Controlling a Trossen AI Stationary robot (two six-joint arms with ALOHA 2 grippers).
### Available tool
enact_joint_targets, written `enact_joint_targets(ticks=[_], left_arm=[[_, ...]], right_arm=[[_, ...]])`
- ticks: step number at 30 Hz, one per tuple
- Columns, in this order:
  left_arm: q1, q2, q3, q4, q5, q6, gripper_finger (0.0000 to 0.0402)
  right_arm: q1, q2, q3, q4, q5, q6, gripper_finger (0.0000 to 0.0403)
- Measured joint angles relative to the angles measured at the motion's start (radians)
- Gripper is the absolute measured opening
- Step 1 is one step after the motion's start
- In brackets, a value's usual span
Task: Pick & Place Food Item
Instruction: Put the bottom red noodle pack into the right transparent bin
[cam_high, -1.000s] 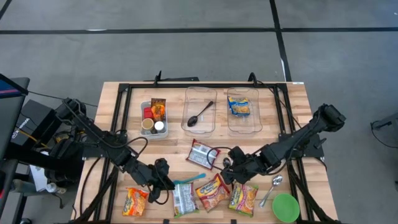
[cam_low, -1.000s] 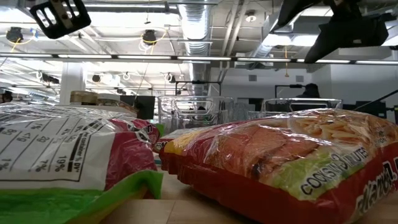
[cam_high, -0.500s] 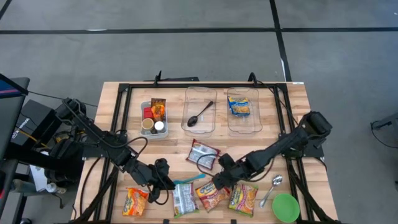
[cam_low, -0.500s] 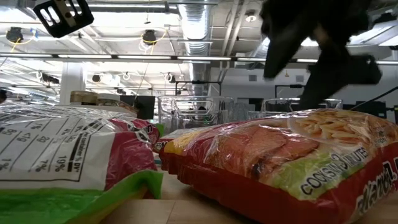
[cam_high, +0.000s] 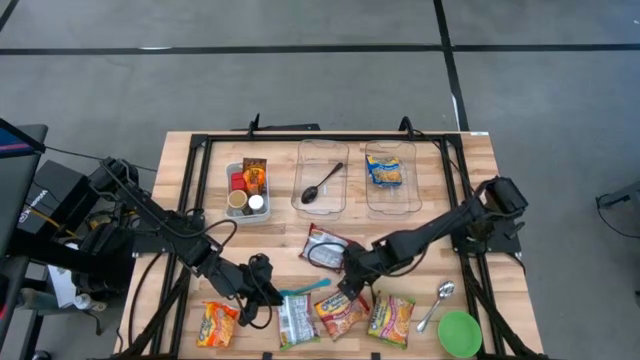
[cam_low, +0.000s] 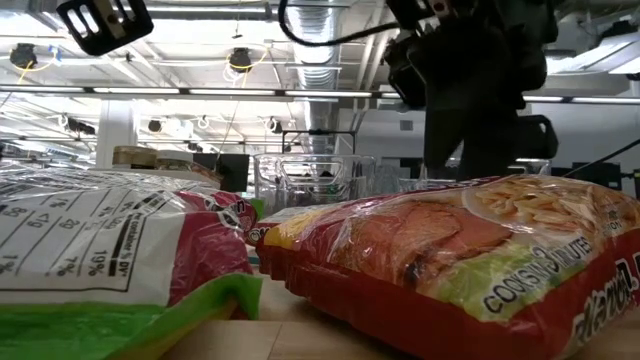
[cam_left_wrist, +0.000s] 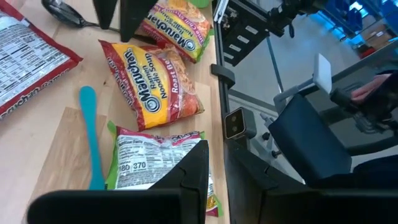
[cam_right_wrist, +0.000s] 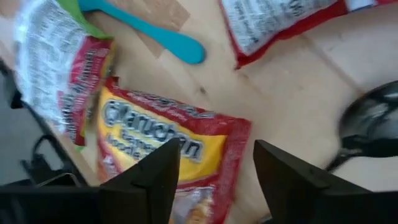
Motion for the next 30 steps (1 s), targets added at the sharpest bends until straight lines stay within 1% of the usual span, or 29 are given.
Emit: enact_joint_targets(ticks=[3, 6, 12, 15, 20, 28, 30], left_arm=[[0.000, 0.000, 0.000, 0.013, 0.000, 0.000, 0.0044], [0.000, 0.000, 0.000, 0.021, 0.000, 0.000, 0.0044], [0.000, 0.000, 0.000, 0.042, 0.000, 0.000, 0.0044], [0.000, 0.000, 0.000, 0.051, 0.000, 0.000, 0.0044], [0.000, 0.000, 0.000, 0.053, 0.000, 0.000, 0.0044], [0.000, 0.000, 0.000, 0.054, -0.001, -0.001, 0.0044], [0.000, 0.000, 0.000, 0.054, -0.016, 0.000, 0.0044]], right_arm=[[-0.013, 0.000, 0.000, -0.002, -0.004, -0.039, 0.0182], [-0.025, 0.000, 0.000, -0.003, -0.029, -0.073, 0.0175], [-0.042, 0.000, -0.006, -0.014, -0.076, -0.130, 0.0173], [-0.043, 0.000, -0.020, -0.013, -0.082, -0.148, 0.0173], [-0.036, 0.001, -0.049, 0.004, -0.101, -0.143, 0.0173], [-0.004, -0.001, -0.050, 0.006, -0.102, -0.116, 0.0173], [0.001, -0.002, -0.050, 0.005, -0.102, -0.109, 0.0173]])
